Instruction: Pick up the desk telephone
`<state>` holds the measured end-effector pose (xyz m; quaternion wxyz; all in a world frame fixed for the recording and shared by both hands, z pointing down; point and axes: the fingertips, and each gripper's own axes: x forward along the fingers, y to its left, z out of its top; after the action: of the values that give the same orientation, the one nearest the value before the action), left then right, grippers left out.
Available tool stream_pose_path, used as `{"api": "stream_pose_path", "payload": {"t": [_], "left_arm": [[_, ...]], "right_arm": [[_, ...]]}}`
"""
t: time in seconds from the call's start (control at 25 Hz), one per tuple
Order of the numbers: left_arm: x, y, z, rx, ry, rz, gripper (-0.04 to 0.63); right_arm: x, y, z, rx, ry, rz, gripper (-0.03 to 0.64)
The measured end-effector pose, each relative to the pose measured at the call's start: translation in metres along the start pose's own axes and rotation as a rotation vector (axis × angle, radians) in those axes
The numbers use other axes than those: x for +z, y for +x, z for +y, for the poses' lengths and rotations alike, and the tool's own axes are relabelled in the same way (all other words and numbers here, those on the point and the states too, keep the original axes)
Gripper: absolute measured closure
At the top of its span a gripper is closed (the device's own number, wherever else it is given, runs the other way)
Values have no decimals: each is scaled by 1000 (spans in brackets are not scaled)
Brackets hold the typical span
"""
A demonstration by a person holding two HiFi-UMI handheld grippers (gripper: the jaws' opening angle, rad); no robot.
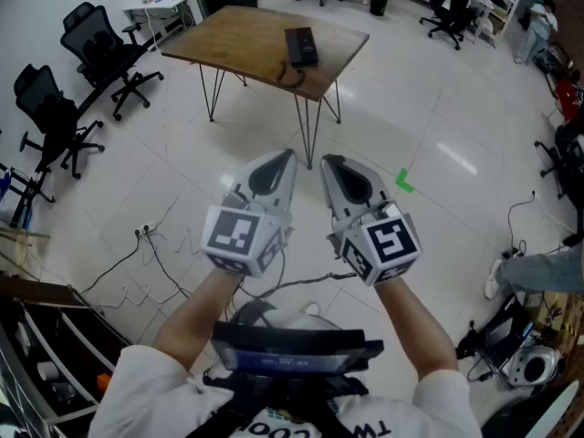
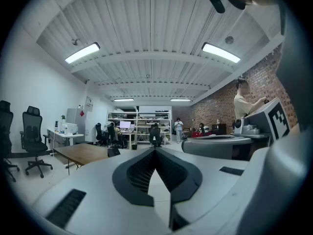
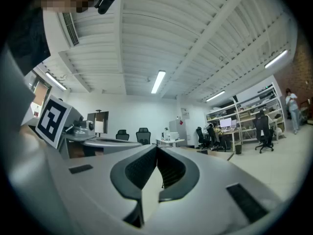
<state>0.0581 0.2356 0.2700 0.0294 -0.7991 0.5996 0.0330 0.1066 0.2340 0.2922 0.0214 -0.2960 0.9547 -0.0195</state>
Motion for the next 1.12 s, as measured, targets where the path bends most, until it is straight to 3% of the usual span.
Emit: {"api": "stream_pose_path", "payload": {"t": [0.16, 0.24, 0.52, 1.12], "left_arm": [[-4, 5, -10, 0, -21, 1, 595], [-5, 8, -11, 2, -17, 7, 595], [-17, 27, 3, 9, -36, 17, 595], [-50, 130, 62, -35, -81, 44, 595]], "right_arm": [[-1, -6, -9, 7, 27, -11, 615], [-2, -5, -11, 14, 33, -7, 570], [-6, 15, -24, 3, 39, -7, 568], [-27, 109, -97, -35, 28, 44, 568]]}}
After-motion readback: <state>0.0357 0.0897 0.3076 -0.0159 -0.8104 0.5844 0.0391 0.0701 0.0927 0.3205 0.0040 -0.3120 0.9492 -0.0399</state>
